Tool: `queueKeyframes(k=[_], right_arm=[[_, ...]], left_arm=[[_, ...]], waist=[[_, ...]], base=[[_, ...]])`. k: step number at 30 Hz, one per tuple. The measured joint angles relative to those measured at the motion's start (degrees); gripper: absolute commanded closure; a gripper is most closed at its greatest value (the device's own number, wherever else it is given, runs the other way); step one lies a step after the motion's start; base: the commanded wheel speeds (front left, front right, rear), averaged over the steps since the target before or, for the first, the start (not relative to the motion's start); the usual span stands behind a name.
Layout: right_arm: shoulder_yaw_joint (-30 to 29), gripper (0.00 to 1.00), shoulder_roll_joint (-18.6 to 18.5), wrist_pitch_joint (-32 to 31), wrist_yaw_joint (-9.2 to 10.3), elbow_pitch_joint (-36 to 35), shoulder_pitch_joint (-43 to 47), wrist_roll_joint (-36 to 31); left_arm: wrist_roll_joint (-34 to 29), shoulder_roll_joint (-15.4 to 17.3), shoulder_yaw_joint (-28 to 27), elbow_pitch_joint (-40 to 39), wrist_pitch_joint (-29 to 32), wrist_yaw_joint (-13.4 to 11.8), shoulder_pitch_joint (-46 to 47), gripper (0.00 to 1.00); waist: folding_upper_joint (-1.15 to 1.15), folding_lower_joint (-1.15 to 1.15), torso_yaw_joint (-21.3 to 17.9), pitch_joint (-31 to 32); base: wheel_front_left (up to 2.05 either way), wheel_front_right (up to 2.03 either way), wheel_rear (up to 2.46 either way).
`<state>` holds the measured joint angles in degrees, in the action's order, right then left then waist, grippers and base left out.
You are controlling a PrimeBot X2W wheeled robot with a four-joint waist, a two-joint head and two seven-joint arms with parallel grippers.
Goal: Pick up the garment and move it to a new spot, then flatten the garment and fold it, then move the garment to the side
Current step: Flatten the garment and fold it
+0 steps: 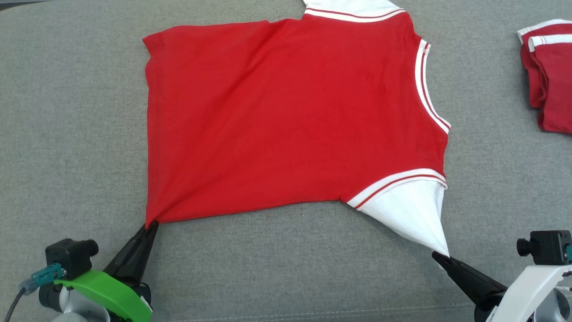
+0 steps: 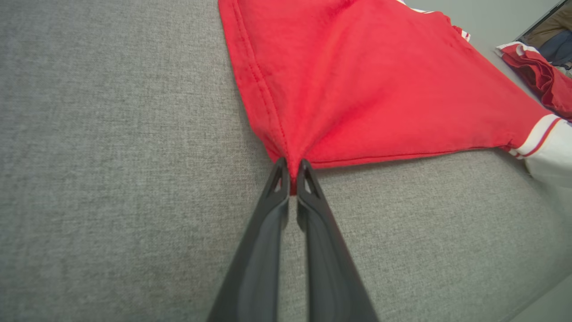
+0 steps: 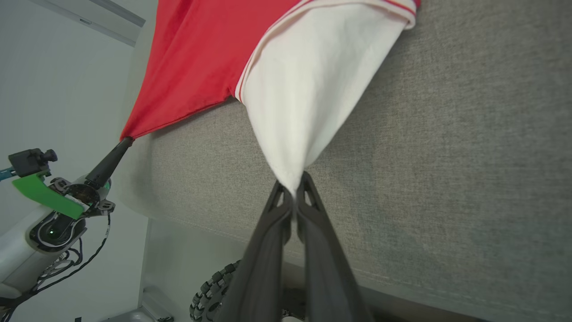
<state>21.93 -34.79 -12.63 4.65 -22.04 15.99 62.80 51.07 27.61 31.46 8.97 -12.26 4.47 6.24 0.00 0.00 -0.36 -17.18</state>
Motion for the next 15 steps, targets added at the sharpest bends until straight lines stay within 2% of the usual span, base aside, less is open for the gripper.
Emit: queueKeyframes(k=[6, 15], right_arm=[[1.27, 1.0, -1.33, -0.03, 0.0, 1.54, 0.41, -1.6], [4.31, 1.0, -0.75, -0.6, -0.09, 3.44, 1.0, -3.08]], left_arm=[[0.0, -0.14, -0.03, 1.85, -0.41, 0.01, -0.62, 1.0], [-0.01, -1.8, 0.21, 5.92, -0.96, 0.05, -1.86, 1.0]], waist=[[0.0, 0.0, 0.3, 0.38], [0.0, 0.0, 0.38, 2.3]], base=[[0.0, 0.0, 0.0], [0.0, 0.0, 0.0]])
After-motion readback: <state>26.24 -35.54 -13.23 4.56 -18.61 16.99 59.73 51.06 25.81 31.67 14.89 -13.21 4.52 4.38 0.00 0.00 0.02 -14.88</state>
